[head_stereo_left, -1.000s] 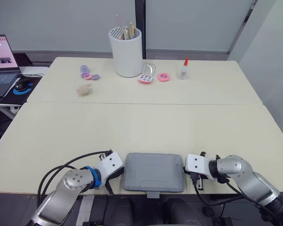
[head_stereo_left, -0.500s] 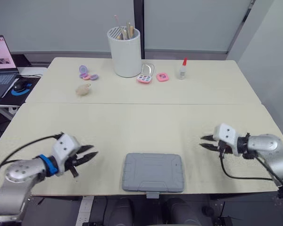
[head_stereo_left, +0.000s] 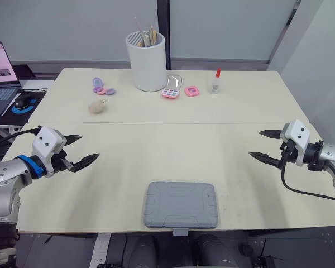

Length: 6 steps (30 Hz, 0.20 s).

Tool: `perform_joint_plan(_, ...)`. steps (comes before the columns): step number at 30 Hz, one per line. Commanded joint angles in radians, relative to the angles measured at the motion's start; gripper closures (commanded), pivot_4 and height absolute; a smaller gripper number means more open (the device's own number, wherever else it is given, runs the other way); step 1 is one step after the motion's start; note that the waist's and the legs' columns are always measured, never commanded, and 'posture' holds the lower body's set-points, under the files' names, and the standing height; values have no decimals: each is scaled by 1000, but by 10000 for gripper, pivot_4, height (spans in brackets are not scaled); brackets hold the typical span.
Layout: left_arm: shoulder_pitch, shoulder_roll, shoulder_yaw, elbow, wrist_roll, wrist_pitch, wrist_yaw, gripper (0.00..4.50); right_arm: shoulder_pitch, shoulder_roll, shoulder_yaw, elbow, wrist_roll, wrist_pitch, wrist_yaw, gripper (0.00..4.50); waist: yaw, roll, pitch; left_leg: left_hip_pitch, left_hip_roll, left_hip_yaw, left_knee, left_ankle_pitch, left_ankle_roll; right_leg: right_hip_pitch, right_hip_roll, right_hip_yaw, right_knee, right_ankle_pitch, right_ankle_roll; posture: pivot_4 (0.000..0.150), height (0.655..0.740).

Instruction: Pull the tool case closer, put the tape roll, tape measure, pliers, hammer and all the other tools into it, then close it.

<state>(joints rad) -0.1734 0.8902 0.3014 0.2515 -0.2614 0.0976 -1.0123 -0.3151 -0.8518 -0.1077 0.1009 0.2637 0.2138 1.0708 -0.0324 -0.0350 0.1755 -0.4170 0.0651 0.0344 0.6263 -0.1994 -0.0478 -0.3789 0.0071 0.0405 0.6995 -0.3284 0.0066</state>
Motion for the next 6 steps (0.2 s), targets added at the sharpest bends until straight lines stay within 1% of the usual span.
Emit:
perform_joint_plan(1,-34,21,1,25,19,-40,14,0,-2,-16,-42,-36,31,10,-1,175,0,0,0,0,0,0,0,0,0,0,0,0,0,0,0,1500,7400)
perform_joint_plan(4,-45,20,-10,37,33,-58,15,0,-7,-17,-40,-31,25,7,-9,175,1,0,0,0,0,0,0,0,0,0,0,0,0,0,0,1500,7400)
perform_joint_plan(6,-40,21,-14,33,24,-30,3,0,-10,-17,-38,-27,22,2,-12,175,1,0,0,0,0,0,0,0,0,0,0,0,0,0,0,1500,7400)
